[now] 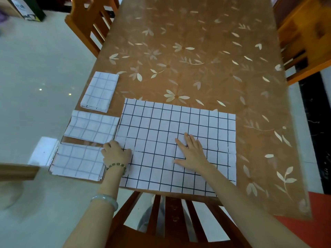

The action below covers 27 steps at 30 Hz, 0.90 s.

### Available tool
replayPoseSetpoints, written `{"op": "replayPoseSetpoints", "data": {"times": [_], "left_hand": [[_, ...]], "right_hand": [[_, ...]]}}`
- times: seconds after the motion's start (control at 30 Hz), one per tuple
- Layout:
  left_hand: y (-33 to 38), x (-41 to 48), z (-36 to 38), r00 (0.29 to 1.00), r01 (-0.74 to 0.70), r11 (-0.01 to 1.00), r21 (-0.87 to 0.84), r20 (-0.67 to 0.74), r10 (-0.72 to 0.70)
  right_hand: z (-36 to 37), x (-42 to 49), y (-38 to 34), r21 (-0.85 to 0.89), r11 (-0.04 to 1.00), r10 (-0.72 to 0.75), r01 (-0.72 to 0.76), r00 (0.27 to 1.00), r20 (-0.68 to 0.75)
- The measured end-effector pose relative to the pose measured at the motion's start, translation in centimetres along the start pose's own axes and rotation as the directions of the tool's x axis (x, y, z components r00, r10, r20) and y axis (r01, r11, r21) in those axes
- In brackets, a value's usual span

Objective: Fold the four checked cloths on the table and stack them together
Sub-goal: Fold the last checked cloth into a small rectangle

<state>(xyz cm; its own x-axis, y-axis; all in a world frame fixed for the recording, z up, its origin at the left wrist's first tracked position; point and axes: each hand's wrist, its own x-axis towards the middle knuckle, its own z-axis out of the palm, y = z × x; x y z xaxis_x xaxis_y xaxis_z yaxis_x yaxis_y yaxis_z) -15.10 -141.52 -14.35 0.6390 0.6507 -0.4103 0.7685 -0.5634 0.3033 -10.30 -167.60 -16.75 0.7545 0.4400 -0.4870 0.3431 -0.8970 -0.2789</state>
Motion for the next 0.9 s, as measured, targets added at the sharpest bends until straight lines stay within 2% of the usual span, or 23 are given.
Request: {"op": "replayPoseSetpoints", "data": {"times": [0.37,0.5,0.63,0.9], "left_hand": [[0.5,0.1,-1.5,0.996,0.093,0.976,-0.198,0.013,-0.092],[0.6,-0.3,-4.1,0.994,-0.072,0.949,-0.307,0.053,0.092],[1.9,-2.2,-6.9,0.954,-0.246,0.900,-0.360,0.075,0.291],[6.9,-8.2,-9.0,0.851,-0.428,0.830,-0.357,0.149,0.503]], "right_hand": [[0.2,0.1,0.4,-0.001,1.000,0.004,-0.004,1.000,-0.030],[0.2,0.1,0.3,-0.002,1.000,0.013,-0.013,1.000,-0.014],[0.1,0.0,0.1,-0.006,1.000,0.004,-0.004,1.000,-0.001],[0.0,0.4,0.2,-0.037,0.999,-0.003,0.003,1.000,0.005]]}}
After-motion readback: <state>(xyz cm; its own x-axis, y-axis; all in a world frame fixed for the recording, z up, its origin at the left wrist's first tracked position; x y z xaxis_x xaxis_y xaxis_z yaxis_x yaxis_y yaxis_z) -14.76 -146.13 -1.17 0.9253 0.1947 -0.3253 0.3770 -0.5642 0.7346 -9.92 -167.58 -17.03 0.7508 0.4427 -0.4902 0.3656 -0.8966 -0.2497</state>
